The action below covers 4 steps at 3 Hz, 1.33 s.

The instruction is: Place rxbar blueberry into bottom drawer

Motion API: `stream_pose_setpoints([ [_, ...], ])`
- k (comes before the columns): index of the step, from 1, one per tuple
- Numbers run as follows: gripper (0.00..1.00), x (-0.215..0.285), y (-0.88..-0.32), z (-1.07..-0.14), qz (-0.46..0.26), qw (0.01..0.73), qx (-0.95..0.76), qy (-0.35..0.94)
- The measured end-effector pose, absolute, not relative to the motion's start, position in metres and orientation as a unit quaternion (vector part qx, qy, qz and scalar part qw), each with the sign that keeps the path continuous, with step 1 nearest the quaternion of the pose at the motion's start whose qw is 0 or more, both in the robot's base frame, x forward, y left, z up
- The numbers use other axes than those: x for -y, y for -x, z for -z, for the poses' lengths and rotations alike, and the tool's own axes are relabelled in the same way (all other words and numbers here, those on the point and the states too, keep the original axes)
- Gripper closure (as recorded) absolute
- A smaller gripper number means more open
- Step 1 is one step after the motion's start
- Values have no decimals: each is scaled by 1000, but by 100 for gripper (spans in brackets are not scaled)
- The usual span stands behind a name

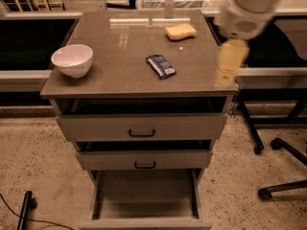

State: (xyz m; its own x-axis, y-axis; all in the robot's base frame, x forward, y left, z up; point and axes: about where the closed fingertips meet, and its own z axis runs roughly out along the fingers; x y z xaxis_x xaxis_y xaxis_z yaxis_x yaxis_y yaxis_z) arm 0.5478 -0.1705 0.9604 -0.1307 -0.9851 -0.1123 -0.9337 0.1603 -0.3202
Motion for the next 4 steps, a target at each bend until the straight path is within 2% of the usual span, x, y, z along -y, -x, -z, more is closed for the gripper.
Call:
stream_pose_setpoints([
  [1, 0, 142, -579, -949, 91, 146, -730, 662],
  [2, 0, 141, -579, -949, 91, 146, -730, 662],
  [4, 0, 106, -597, -913, 2, 178, -742, 647],
])
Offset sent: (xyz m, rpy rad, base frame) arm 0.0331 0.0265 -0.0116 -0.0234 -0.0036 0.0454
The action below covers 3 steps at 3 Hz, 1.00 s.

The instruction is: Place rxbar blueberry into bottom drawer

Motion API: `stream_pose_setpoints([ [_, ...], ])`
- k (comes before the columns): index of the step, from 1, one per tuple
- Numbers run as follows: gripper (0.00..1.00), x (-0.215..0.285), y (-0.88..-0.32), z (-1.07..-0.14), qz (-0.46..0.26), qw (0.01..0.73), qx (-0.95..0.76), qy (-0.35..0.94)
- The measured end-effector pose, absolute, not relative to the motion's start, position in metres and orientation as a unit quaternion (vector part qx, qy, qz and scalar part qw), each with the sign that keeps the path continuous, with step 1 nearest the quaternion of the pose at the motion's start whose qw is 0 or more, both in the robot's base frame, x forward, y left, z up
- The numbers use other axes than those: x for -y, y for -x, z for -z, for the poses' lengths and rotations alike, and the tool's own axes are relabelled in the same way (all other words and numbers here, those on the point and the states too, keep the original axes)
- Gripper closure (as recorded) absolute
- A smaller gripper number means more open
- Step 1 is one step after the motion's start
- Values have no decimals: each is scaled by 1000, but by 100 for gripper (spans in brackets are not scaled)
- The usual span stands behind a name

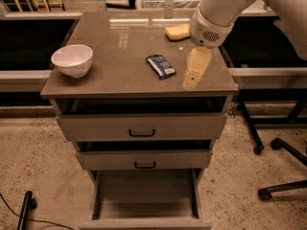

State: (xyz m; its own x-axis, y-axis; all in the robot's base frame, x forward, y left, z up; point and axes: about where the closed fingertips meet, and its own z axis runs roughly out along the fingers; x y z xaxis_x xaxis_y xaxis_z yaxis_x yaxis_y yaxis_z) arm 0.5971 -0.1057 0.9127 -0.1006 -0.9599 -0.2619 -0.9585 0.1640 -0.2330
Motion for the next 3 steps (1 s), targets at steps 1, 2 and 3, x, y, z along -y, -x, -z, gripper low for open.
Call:
stream_pose_setpoints([
  [1, 0, 82, -628, -893, -13, 227, -745, 627],
  [2, 0, 71, -656, -883, -2, 260, -746, 613],
  [3, 1, 47, -683, -860, -34, 271, -749, 604],
])
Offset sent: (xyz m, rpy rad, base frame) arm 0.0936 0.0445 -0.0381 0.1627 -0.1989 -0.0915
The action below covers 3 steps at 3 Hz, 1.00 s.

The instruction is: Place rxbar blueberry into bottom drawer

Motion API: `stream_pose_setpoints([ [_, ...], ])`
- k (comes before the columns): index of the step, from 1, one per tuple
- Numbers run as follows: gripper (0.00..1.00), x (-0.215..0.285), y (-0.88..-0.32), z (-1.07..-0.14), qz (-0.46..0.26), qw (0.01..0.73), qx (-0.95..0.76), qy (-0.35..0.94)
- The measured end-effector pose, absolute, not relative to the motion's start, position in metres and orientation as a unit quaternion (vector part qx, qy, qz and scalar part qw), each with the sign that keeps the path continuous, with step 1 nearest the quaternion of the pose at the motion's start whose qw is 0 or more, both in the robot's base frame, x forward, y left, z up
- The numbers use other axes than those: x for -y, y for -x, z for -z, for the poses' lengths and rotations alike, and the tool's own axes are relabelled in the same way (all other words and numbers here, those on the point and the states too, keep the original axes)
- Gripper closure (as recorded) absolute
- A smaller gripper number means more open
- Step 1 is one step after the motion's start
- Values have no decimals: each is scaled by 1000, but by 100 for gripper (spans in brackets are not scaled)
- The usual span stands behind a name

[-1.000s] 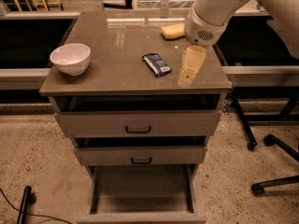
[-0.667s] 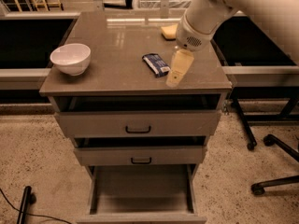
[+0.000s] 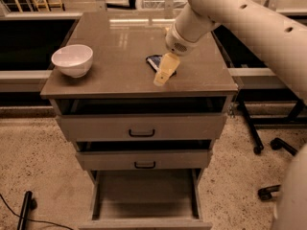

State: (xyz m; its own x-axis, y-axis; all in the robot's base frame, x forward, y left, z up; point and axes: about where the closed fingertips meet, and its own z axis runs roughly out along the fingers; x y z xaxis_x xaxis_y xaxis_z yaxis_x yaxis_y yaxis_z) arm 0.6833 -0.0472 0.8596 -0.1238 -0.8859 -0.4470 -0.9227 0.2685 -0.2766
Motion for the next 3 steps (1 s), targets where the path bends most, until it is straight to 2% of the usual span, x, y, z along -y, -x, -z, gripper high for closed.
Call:
stream_pose_setpoints([
  [1, 1, 25, -696, -847, -78, 276, -748, 599],
  [2, 27, 18, -706, -834, -80, 264, -770, 575],
  [3, 39, 17, -711, -825, -77, 253, -789, 554],
])
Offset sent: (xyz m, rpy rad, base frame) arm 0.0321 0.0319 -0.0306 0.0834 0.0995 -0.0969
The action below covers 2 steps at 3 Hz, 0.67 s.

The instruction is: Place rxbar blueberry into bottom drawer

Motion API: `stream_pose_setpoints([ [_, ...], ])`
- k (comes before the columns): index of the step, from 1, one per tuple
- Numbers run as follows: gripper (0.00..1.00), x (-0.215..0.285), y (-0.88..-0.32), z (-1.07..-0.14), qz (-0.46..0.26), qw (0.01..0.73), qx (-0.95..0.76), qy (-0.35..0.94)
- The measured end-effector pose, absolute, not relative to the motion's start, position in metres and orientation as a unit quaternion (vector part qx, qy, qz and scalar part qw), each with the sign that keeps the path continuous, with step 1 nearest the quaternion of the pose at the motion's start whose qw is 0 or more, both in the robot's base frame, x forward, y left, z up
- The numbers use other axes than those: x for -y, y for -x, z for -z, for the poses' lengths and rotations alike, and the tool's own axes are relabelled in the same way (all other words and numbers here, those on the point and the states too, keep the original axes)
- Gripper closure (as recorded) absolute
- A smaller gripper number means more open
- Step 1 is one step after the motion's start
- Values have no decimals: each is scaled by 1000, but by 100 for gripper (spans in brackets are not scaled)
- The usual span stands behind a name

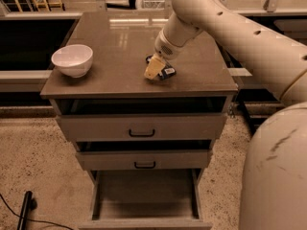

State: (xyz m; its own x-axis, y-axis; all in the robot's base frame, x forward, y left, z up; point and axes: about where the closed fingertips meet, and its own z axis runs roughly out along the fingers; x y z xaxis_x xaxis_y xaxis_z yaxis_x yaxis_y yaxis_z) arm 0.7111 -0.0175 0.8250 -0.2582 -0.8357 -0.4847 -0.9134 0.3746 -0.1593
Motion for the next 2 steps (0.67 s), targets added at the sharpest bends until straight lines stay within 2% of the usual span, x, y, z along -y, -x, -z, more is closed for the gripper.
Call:
stream_pose_setpoints([
  [1, 36, 20, -715, -818, -77, 247, -804, 536],
  [2, 26, 20, -715, -820, -76, 246, -806, 533],
])
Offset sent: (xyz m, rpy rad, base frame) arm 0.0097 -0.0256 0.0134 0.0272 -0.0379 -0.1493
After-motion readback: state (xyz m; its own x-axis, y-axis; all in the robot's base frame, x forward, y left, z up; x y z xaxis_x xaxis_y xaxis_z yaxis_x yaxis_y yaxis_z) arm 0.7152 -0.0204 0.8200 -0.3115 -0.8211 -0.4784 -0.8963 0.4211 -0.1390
